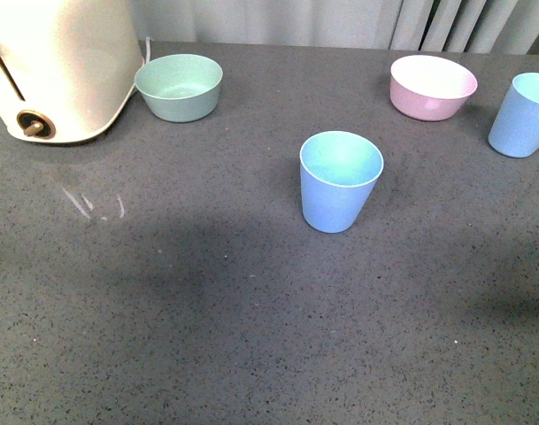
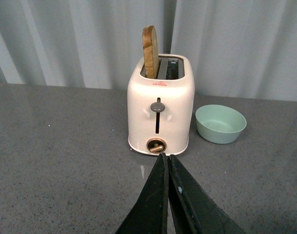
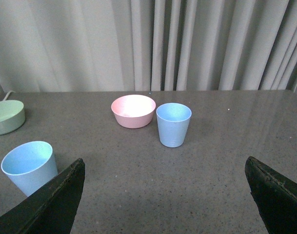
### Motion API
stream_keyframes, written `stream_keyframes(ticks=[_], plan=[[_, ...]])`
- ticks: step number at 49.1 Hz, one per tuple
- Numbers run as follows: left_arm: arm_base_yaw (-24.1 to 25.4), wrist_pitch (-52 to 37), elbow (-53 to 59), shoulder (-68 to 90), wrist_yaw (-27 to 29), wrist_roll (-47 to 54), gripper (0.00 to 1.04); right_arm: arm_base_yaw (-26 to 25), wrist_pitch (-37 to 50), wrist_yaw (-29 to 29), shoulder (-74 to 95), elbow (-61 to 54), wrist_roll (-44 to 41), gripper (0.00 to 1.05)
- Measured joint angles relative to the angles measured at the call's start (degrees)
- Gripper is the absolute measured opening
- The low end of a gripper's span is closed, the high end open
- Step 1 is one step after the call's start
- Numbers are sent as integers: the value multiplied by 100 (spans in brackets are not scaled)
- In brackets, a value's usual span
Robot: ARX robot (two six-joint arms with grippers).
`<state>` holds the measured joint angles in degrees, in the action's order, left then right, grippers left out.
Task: Stack blue cups with both arms
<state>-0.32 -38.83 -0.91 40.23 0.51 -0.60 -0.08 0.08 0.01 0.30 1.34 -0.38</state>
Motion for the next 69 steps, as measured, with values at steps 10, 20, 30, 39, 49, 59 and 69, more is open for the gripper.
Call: stream_keyframes(ticks=[10,20,30,39,49,59,69], plan=[[7,787,2,-870,-48,0,2,2,0,0,2,2,0,96],[7,1375,4,-1491,-48,0,2,2,0,0,2,0,0,96],[7,1893,4,-2035,-48,0,2,2,0,2,2,0,0,96],[7,2356,4,-2500,-48,0,2,2,0,2,2,2,0,96],[7,2736,4,-2883,-48,0,2,2,0,0,2,2,0,96],[7,3842,2,-3899,-48,0,2,2,0,0,2,2,0,96],[7,3871,2,-3969,-48,0,2,2,0,0,0,2,0,96]])
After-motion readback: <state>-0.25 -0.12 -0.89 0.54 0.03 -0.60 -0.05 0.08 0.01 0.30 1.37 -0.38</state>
